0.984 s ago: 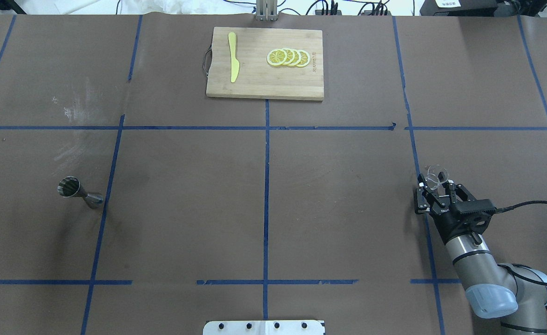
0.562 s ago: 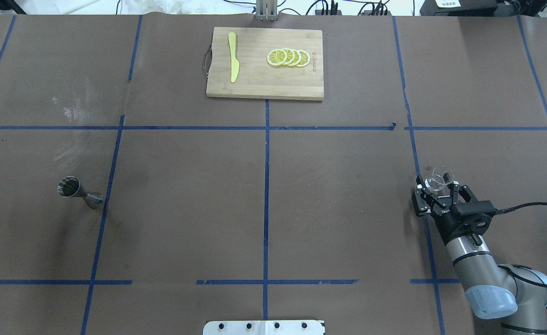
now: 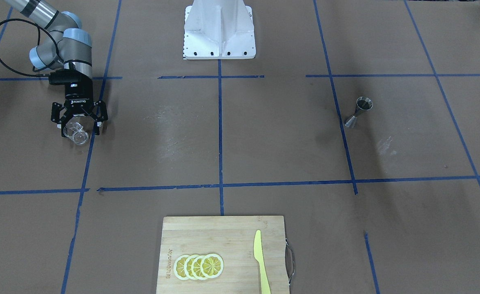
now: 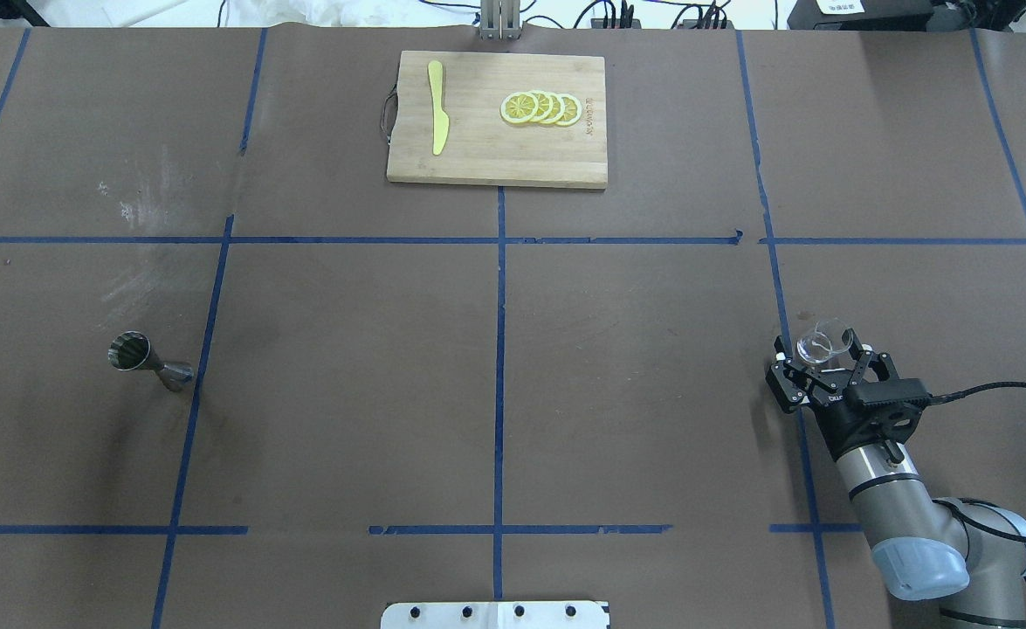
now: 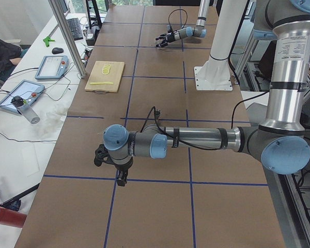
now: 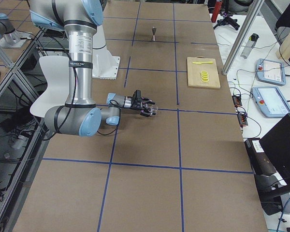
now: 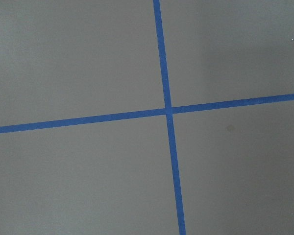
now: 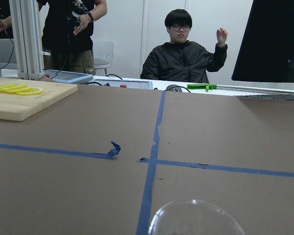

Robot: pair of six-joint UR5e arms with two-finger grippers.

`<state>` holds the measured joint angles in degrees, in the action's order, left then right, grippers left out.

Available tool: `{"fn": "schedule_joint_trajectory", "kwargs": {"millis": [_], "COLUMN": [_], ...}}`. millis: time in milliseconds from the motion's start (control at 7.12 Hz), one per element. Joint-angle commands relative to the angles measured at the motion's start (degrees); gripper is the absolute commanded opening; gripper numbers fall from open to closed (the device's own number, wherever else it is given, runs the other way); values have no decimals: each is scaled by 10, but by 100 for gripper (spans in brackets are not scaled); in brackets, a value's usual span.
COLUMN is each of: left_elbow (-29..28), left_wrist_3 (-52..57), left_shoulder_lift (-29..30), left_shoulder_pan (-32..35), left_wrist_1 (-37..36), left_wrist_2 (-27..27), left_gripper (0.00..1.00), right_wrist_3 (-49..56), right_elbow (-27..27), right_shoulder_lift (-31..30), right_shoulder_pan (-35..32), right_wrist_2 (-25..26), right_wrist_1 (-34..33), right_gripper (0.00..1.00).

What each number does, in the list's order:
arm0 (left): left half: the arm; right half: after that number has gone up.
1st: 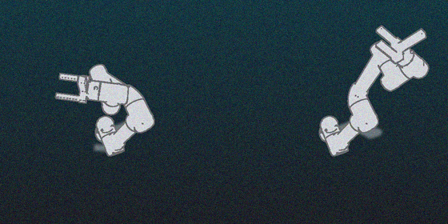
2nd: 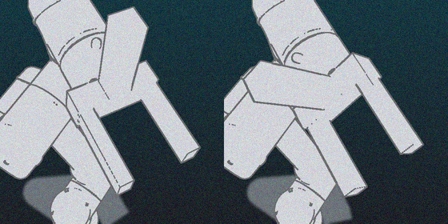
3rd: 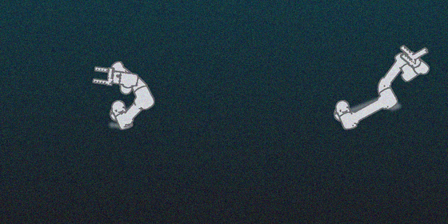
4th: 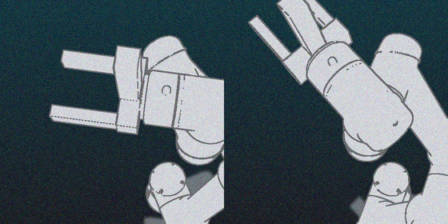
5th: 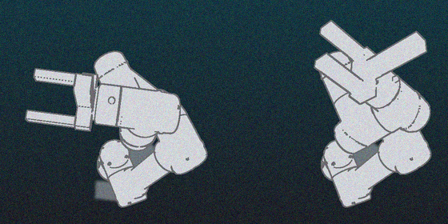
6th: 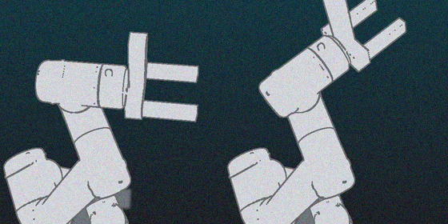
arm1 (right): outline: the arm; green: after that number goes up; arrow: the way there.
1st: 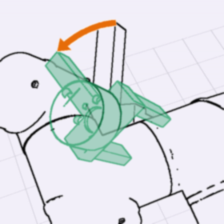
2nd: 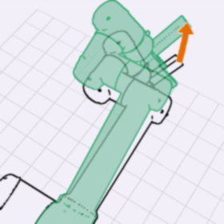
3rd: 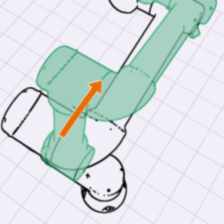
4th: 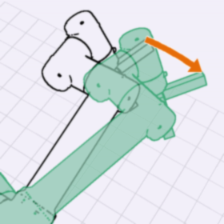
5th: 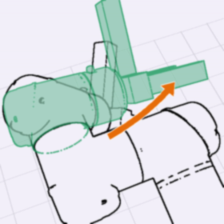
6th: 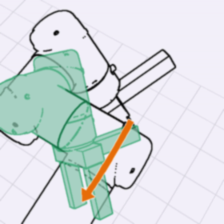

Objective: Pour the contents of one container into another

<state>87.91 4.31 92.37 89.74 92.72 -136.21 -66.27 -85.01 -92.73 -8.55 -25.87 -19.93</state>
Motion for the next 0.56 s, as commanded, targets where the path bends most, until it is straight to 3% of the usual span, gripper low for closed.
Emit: {"fn": "schedule_joint_trajectory", "kwargs": {"millis": [0,422], "left_elbow": [1,1], "left_wrist_3": [0,1], "left_shoulder_lift": [0,1], "left_shoulder_pan": [0,0], "left_wrist_1": [0,0], "left_wrist_2": [1,1], "left_gripper": [100,100], "right_wrist_3": [0,11], "right_elbow": [1,-19], "right_shoulder_lift": [0,-1], "right_shoulder_pan": [0,-2], "right_wrist_2": [19,70], "right_wrist_1": [1,2], "right_gripper": [100,100]}}
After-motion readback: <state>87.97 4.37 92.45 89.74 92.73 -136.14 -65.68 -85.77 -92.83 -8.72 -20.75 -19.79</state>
